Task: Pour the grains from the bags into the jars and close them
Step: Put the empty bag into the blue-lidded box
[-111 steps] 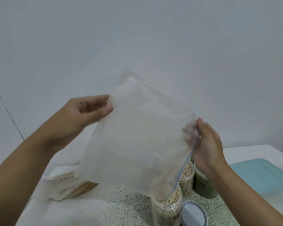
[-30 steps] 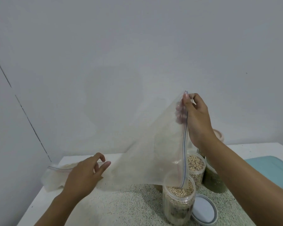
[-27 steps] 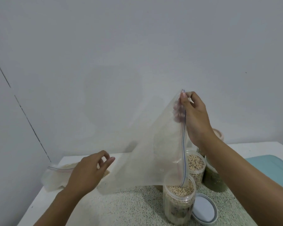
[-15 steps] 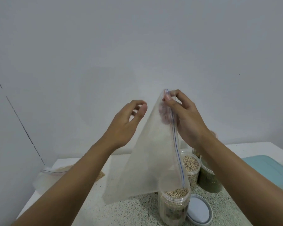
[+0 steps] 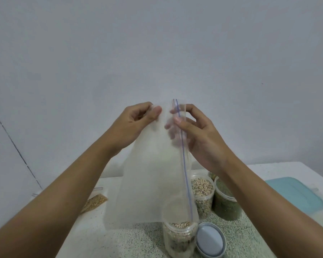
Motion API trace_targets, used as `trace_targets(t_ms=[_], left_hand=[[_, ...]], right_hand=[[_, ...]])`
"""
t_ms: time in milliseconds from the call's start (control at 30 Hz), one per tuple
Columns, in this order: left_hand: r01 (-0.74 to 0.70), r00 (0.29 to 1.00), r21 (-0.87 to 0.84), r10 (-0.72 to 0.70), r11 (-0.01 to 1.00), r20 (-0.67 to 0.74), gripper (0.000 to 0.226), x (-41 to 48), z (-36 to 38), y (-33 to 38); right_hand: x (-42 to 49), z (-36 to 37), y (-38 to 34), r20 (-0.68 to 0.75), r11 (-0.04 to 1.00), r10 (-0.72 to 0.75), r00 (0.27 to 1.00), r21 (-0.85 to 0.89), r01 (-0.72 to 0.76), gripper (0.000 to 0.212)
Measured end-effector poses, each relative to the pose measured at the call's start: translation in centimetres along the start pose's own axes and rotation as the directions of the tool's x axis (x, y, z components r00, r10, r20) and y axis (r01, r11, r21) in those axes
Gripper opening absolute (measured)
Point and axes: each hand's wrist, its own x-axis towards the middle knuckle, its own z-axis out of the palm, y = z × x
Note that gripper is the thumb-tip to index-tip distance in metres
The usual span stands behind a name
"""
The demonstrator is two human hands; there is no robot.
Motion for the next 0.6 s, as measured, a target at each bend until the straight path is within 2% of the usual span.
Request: trace_targets(t_ms=[100, 200, 333, 467, 533, 600], left_hand=[[0.001, 0.998, 0.051, 0.003, 0.999, -0.065, 0.039, 0.0, -0.3, 0.6], [0.009, 0.982, 0.029, -0.004, 1.0, -0.187, 0.032, -0.3, -0.3, 1.1], [0.038, 0.94, -0.017, -0.042, 0.999, -0.34, 0.031, -0.7, -0.4, 1.2], [0.05, 0.884, -0.091, -0.087, 0.995, -0.46, 0.034, -1.0, -0.3, 1.2], [0.058, 0.866, -0.119, -0.11, 0.991, -0.489, 0.034, -1.1, -0.2, 1.1], [0.068, 0.853, -0.132, -0.126, 0.989, -0.506, 0.034, -1.2, -0.3, 0.9]], right_hand=[[-0.4, -1.1, 0.7, 0.053, 0.999, 0.026, 0.998, -0.03, -0.024, 0.021], [-1.4, -2.0, 1.9, 0.122, 0.994, 0.067, 0.99, -0.093, -0.055, 0.025], [-2.9, -2.8, 3.3, 0.234, 0.956, 0.216, 0.948, -0.249, -0.156, 0.027], [-3.7, -3.2, 4.4, 0.304, 0.895, 0.333, 0.893, -0.4, -0.197, 0.025], [-3.9, -3.3, 4.6, 0.292, 0.873, 0.347, 0.891, -0.448, -0.193, 0.017], [-3.7, -3.6, 4.4, 0.215, 0.877, 0.327, 0.92, -0.432, -0.211, 0.015]])
